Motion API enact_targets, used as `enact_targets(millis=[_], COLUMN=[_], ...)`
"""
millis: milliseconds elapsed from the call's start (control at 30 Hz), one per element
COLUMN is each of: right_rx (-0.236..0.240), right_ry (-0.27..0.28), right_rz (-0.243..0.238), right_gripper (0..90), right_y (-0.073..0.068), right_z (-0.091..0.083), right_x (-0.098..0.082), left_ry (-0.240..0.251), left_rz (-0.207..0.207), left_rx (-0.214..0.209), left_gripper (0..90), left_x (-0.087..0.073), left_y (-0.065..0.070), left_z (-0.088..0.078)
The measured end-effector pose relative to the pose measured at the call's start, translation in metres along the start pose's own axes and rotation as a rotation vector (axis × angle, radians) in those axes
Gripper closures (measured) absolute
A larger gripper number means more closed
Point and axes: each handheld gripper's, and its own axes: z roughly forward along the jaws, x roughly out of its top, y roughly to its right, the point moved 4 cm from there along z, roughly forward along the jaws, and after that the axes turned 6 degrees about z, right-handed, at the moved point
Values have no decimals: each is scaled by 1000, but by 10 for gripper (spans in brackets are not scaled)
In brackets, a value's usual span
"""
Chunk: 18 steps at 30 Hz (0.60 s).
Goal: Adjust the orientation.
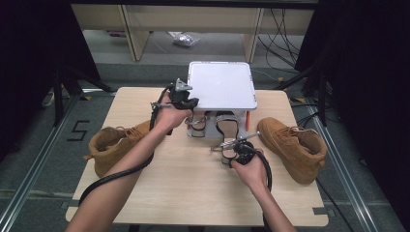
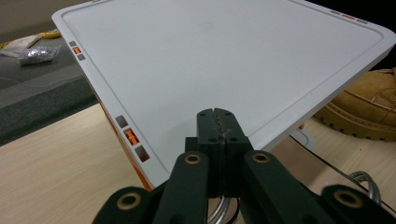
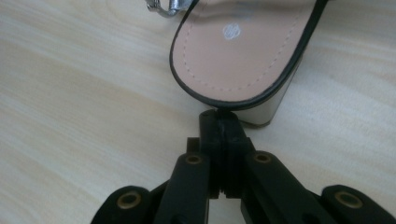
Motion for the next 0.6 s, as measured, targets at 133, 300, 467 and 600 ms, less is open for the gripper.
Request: enact_targets(millis=[133,300,467,600], right_rx=[0,-21,-9,-11], right_ry=[27,58,95,106], right_rz=[-12,-13,-6,-3], right_gripper=[900,900,900,900], right_y=[2,4,5,6], right_z=[1,1,-3,-2], right_x=[9,22,39,49], left_ry=[-10,-2,-4,1], left_rz=[11,4,0,-1], left_rx=[-2,-2,-7,-5], left_gripper=[895,896,896,896], left_x=[0,0,0,0], left_y=[0,0,0,0], left_z=[-1,0,0,0])
